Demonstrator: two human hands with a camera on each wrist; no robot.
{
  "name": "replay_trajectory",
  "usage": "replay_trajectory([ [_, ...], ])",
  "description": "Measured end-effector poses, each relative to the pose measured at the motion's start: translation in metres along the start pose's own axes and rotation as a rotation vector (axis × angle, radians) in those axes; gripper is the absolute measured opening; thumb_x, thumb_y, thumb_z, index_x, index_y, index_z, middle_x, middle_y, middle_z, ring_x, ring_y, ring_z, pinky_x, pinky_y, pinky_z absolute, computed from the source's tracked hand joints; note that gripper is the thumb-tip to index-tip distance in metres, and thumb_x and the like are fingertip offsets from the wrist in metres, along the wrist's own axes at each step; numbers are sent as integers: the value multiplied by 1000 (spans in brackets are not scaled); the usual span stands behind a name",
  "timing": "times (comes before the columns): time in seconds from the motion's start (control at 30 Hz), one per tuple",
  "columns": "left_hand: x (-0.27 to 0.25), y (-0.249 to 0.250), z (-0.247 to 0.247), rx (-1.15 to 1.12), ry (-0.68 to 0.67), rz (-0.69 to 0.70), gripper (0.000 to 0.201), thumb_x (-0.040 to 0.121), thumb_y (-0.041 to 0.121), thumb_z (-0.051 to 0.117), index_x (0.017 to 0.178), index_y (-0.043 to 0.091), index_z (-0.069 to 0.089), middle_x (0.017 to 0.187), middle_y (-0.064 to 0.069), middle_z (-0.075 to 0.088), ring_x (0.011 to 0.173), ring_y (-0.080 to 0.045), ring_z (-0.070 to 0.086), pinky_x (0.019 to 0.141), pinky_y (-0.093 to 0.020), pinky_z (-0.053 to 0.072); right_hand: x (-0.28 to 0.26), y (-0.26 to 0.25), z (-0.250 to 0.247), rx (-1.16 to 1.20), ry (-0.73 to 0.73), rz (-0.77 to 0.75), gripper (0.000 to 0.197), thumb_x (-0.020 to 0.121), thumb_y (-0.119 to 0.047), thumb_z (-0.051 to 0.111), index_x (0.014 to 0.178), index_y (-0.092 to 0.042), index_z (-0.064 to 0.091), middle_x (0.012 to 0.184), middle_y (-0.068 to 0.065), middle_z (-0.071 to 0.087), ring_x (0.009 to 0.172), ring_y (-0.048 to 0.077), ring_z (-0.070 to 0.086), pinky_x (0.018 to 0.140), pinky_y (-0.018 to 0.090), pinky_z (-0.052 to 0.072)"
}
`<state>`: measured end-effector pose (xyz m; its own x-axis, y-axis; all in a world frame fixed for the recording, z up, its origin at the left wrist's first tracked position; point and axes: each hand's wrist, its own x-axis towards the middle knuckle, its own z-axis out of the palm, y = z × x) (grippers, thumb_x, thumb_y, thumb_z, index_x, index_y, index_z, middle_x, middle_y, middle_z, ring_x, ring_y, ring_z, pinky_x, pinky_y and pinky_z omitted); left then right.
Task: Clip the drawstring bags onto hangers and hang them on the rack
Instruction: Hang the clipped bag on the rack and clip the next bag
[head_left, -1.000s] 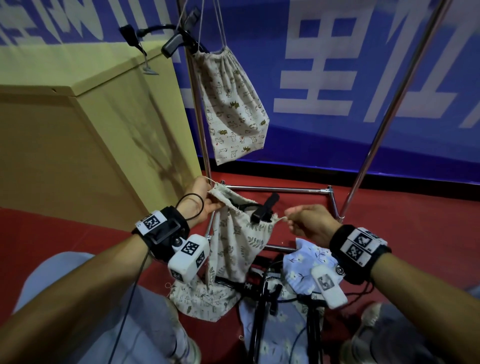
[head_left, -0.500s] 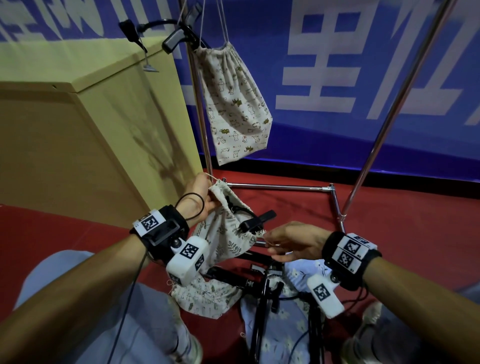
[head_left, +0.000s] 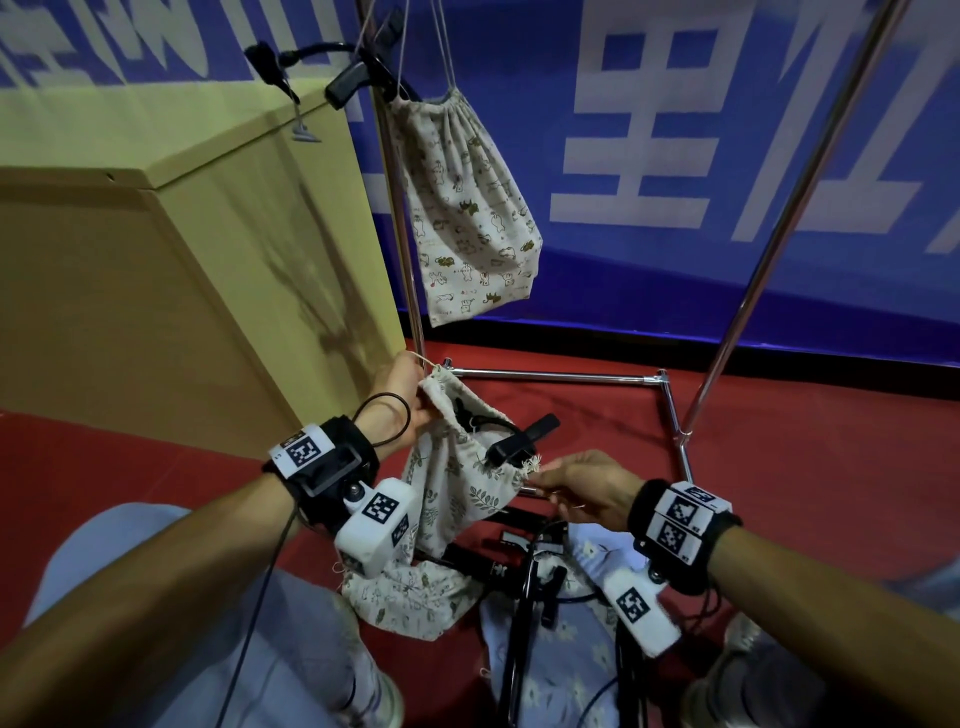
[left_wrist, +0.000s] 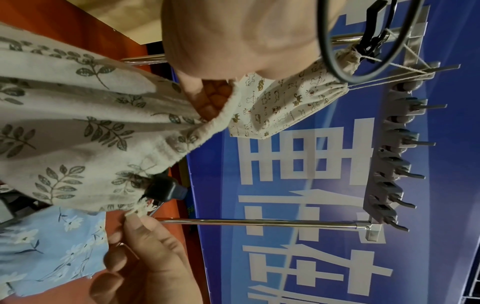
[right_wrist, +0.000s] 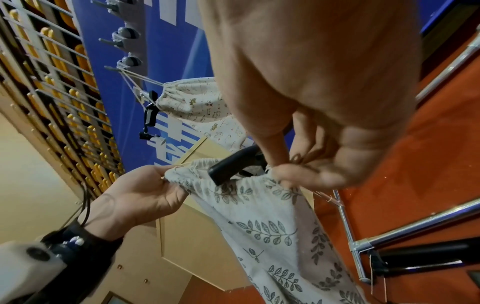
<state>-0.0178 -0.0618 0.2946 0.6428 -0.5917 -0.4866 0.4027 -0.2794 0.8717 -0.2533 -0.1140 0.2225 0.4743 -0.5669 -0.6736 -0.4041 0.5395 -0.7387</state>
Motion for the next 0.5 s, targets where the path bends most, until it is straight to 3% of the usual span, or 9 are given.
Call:
replay_trajectory([
  [0.07, -2, 1, 0, -4, 1, 17, 11, 85, 15, 42, 74, 14, 45, 92, -10, 51, 84, -27, 53, 68, -38, 54, 1, 0, -5, 13, 77, -45, 13, 88, -6, 75, 99, 2, 76, 66, 7, 63, 42, 11, 49, 36, 18, 41],
  [0.17, -4, 2, 1, 5, 4, 27, 15, 90, 13, 40, 79, 13, 50, 80, -12, 60, 75, -27, 61, 52, -31, 57, 2, -6, -13, 153, 112, -100, 12, 91, -13, 70, 95, -4, 78, 76, 3, 63, 50, 11, 45, 42, 21, 37],
  [0.23, -4, 5, 0, 15, 5, 22, 16, 94, 16, 40, 86, 13, 54, 79, -8, 64, 73, -26, 64, 47, -30, 55, 0, -18, -17, 288, 29, -84, 24, 93, -16, 62, 74, -10, 75, 73, 0, 57, 52, 11, 40, 44, 22, 31],
  [0.27, -4, 8, 0, 22, 12, 21, 16, 95, 17, 40, 87, 13, 53, 79, -8, 64, 72, -25, 64, 50, -32, 57, -3, -26, -18, 353, -22, -70, 32, 92, -19, 59, 62, -13, 68, 69, 0, 53, 51, 11, 39, 44, 22, 27],
  [0.33, -2, 13, -2, 26, 68, 34, 21, 97, 16, 40, 79, 14, 50, 69, -5, 57, 62, -21, 56, 71, -41, 60, -11, -43, -23, 470, -80, -70, 34, 89, -22, 58, 56, -17, 54, 61, -2, 48, 50, 12, 37, 44, 23, 23],
  [0.4, 2, 18, -4, 22, 139, 39, 25, 95, 13, 40, 70, 16, 46, 62, -2, 46, 54, -17, 43, 87, -43, 53, -17, -55, -29, 530, -98, -118, 33, 90, -20, 56, 58, -20, 49, 59, -3, 47, 49, 11, 35, 44, 23, 21],
  [0.5, 9, 26, -16, -2, 113, 12, 26, 90, 7, 40, 66, 17, 46, 65, -1, 43, 58, -16, 42, 92, -42, 45, -17, -69, -45, 564, -90, -194, 25, 94, -10, 49, 70, -17, 47, 56, -4, 41, 43, 8, 30, 37, 19, 19],
])
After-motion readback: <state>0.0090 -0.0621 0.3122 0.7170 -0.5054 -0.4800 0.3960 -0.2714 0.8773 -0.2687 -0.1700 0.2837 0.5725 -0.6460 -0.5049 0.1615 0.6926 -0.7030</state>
